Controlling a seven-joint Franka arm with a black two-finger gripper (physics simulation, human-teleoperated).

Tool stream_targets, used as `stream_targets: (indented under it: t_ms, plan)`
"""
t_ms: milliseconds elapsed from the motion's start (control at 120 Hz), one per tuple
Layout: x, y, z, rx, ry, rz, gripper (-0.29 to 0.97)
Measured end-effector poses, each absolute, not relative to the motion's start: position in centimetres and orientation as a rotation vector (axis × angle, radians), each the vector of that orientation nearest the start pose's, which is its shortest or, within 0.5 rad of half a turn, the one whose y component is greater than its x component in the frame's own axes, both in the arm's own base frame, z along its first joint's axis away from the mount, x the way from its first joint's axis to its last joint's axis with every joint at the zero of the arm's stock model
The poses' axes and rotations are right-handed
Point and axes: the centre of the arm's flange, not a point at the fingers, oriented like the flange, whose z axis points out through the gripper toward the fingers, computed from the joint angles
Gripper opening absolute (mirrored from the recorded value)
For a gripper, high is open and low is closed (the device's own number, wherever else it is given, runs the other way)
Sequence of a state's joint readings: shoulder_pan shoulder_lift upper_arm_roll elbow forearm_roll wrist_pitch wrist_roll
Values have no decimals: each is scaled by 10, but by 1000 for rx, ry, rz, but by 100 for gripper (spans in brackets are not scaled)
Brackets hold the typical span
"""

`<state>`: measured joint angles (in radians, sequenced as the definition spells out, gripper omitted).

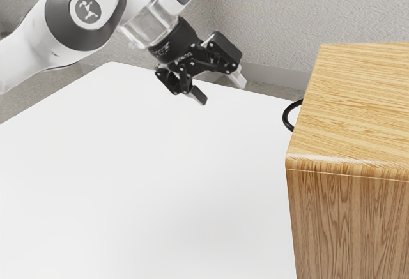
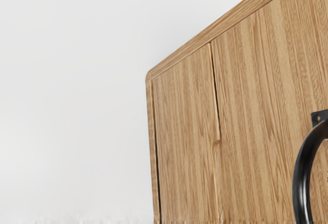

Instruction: Pull the drawer handle with one arm to open the drawer

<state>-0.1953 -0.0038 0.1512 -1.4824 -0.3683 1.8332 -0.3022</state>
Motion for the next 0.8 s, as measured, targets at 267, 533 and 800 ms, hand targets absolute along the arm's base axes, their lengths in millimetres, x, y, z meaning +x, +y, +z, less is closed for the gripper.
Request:
stream_targets:
  t_ms: [267, 533, 800]
  plan:
    - [570, -89, 691, -3508, -490, -360, 68]
    - [576, -109, 682, -3507, -502, -322, 68]
    - [588, -89, 682, -3486, -609, -355, 68]
